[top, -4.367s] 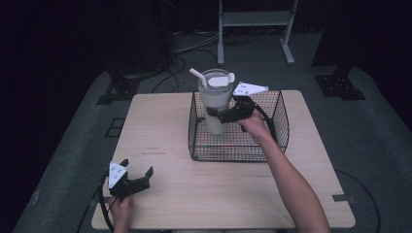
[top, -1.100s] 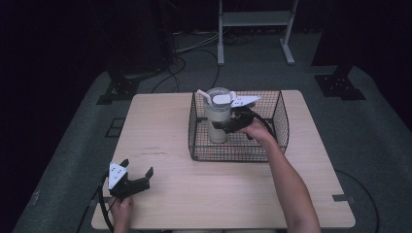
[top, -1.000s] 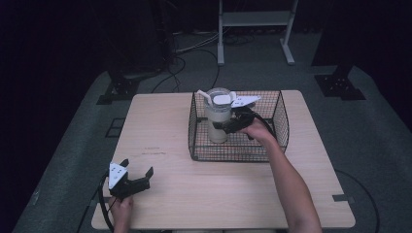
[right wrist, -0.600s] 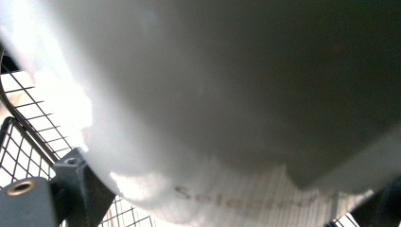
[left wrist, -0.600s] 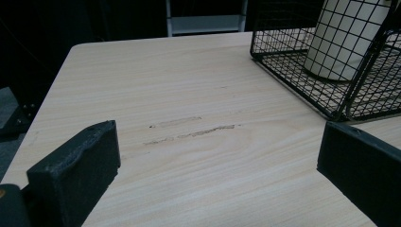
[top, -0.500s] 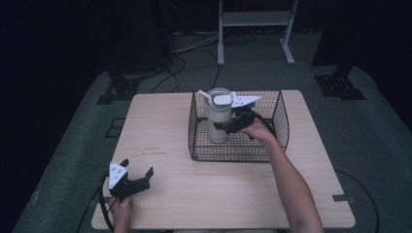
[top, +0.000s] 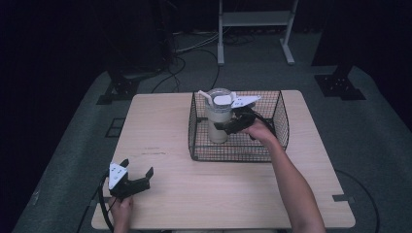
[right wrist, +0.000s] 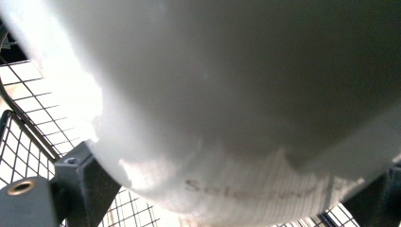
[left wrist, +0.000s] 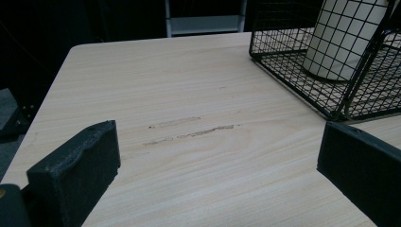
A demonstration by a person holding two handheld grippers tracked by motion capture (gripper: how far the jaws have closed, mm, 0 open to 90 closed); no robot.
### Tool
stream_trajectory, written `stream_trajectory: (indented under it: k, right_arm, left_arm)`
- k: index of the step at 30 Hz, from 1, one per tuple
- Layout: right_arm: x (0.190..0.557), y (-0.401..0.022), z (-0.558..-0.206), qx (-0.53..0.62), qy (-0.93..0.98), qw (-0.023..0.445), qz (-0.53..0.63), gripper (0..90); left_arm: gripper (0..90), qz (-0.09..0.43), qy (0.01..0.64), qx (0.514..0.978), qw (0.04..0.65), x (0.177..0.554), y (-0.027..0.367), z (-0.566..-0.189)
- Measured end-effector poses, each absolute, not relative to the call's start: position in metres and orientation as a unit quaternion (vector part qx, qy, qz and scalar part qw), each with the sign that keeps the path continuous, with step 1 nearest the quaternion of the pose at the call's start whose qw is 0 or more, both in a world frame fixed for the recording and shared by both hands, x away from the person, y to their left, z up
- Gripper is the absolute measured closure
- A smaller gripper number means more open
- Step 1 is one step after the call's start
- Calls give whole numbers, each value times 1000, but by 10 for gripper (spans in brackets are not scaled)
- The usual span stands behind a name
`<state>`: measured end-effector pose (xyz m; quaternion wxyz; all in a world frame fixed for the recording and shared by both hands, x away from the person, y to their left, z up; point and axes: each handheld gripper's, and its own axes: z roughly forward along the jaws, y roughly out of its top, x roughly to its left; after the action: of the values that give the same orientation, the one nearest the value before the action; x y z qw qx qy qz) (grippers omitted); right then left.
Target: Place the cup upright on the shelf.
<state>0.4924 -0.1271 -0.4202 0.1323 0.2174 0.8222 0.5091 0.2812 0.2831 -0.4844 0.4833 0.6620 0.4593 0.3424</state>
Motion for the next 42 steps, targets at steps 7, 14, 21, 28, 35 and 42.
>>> stream_trajectory:
  k: [7,14,21,28,35,42]
  right_arm:
    - [490,-131,-418,218,823,135,506,74]
    - [486,-136,-413,216,821,141,510,74]
    - [481,-141,-408,219,820,144,508,74]
    - [475,-149,-403,224,824,146,500,75]
    - [468,-154,-393,225,821,150,503,75]
    - [459,-157,-385,230,824,143,498,74]
  left_arm:
    - [0,343,459,662,484,281,283,-484]
    - [0,343,459,663,482,281,283,-484]
    - [0,343,459,663,482,281,282,-484]
    - [0,343,459,664,481,281,282,-484]
    - [0,344,459,664,479,282,281,-485]
    - [0,344,458,664,479,281,281,-485]
